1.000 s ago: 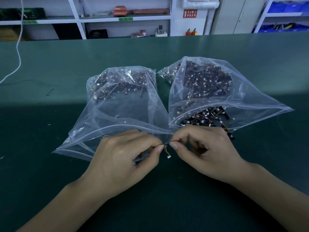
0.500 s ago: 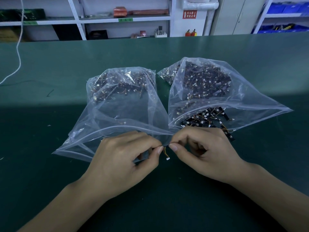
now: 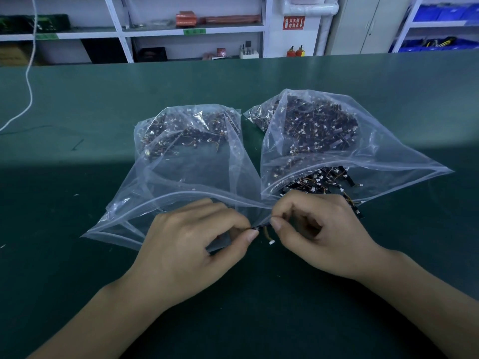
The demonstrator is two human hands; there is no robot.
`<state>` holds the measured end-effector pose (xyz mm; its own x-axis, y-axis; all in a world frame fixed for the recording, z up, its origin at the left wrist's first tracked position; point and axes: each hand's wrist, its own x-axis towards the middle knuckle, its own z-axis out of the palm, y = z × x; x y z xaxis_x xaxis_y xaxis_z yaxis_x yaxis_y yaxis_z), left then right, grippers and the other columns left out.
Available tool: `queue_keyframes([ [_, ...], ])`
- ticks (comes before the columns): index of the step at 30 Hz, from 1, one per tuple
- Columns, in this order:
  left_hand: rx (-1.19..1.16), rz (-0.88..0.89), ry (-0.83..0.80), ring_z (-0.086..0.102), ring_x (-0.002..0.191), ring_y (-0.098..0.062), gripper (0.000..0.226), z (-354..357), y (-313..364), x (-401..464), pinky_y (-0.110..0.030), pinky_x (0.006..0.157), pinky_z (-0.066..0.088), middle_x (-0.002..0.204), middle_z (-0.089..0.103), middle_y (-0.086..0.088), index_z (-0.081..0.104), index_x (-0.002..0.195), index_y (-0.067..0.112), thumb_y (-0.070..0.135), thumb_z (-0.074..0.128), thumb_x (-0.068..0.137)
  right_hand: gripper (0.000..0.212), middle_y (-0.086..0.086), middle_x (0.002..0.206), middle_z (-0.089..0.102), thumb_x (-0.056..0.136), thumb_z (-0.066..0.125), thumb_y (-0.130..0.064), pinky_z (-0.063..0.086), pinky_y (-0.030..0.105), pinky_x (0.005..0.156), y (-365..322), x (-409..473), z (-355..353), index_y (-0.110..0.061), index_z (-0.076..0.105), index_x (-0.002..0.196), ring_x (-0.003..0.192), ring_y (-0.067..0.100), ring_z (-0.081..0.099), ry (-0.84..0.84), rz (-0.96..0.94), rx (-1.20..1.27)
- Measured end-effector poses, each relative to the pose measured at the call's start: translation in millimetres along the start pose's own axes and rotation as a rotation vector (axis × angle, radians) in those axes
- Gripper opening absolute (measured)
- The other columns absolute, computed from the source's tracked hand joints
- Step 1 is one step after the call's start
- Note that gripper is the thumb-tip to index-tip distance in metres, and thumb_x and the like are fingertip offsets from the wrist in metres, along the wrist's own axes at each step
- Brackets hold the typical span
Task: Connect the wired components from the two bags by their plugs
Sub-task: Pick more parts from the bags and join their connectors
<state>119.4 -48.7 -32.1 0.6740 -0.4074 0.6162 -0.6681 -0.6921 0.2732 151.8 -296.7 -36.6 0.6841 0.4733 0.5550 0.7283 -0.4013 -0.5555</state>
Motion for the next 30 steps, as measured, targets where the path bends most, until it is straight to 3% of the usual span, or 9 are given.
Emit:
queue_keyframes([
  [5,0.033,-0.019,0.026,0.056,0.077,-0.009,0.035,-2.1,-7.8,1.7,-0.037,0.074,0.050,0.076,0.062,0.018,0.073,0.081,0.022,0.040,0.059,0.108,0.013,-0.001,0.062,0.056,0.089,0.056,-0.022,0.043,0.038,0.057,13.2,4.1,-12.3,-0.018,0.057,0.076,0.057,0.020,0.050,0.116,0.233,-0.099],
  [9,0.103,-0.063,-0.004,0.060,0.091,-0.010,0.034,-2.0,-15.3,2.7,-0.039,0.092,0.048,0.084,0.065,0.019,0.073,0.082,0.025,0.042,0.058,0.107,0.018,-0.011,0.061,0.055,0.094,0.063,-0.015,0.041,0.030,0.060,26.2,5.9,-13.5,-0.018,0.060,0.077,0.059,0.013,0.049,0.140,0.383,-0.145],
  [12,0.147,-0.121,-0.031,0.061,0.101,-0.005,0.027,-3.9,-16.4,2.4,-0.029,0.101,0.043,0.096,0.067,0.021,0.075,0.091,0.030,0.046,0.058,0.104,0.018,-0.013,0.065,0.056,0.099,0.060,-0.023,0.039,0.024,0.059,32.5,4.7,-13.3,-0.020,0.060,0.081,0.058,0.013,0.049,0.156,0.426,-0.153],
  [15,0.204,-0.203,-0.062,0.062,0.107,-0.006,0.022,-6.2,-17.2,1.5,-0.028,0.099,0.045,0.106,0.067,0.022,0.074,0.102,0.032,0.048,0.059,0.103,0.022,-0.011,0.067,0.056,0.104,0.058,-0.032,0.039,0.024,0.058,40.1,3.7,-11.3,-0.025,0.059,0.084,0.059,0.013,0.048,0.167,0.462,-0.185],
  [18,0.343,-0.320,-0.173,0.065,0.114,-0.016,0.032,-10.1,-19.3,0.7,-0.038,0.092,0.053,0.116,0.071,0.014,0.072,0.119,0.032,0.055,0.058,0.101,0.022,-0.005,0.063,0.053,0.104,0.064,-0.034,0.047,0.037,0.062,47.4,3.6,-12.4,-0.030,0.060,0.083,0.060,0.017,0.050,0.223,0.468,-0.244],
  [21,0.451,-0.459,-0.358,0.060,0.124,-0.014,0.052,-13.1,-19.7,-0.9,-0.034,0.090,0.052,0.130,0.063,0.017,0.056,0.134,0.043,0.073,0.031,0.099,0.010,-0.004,0.066,0.054,0.099,0.071,-0.033,0.052,0.040,0.063,48.9,3.6,-16.2,-0.032,0.066,0.090,0.061,0.017,0.054,0.254,0.435,-0.298],
  [23,0.470,-0.454,-0.352,0.059,0.125,-0.012,0.055,-12.7,-21.2,-3.7,-0.032,0.089,0.051,0.132,0.061,0.020,0.051,0.136,0.047,0.076,0.023,0.098,0.010,-0.006,0.067,0.056,0.096,0.076,-0.032,0.052,0.037,0.062,48.1,2.9,-15.7,-0.035,0.068,0.090,0.061,0.018,0.055,0.242,0.421,-0.320],
  [26,0.454,-0.428,-0.291,0.066,0.110,-0.013,0.043,-14.3,-21.2,-1.3,-0.030,0.077,0.047,0.115,0.070,0.018,0.063,0.126,0.043,0.066,0.040,0.099,0.015,-0.007,0.072,0.058,0.094,0.079,-0.025,0.045,0.029,0.057,46.4,1.6,-13.6,-0.034,0.069,0.089,0.064,0.018,0.056,0.244,0.392,-0.370],
  [30,0.399,-0.357,-0.235,0.071,0.100,-0.019,0.022,-14.7,-27.4,-3.6,-0.035,0.079,0.055,0.103,0.076,0.013,0.078,0.112,0.031,0.042,0.071,0.094,0.015,-0.007,0.065,0.056,0.093,0.079,-0.022,0.040,0.026,0.058,41.8,1.6,-12.0,-0.034,0.070,0.089,0.059,0.018,0.054,0.233,0.351,-0.350],
])
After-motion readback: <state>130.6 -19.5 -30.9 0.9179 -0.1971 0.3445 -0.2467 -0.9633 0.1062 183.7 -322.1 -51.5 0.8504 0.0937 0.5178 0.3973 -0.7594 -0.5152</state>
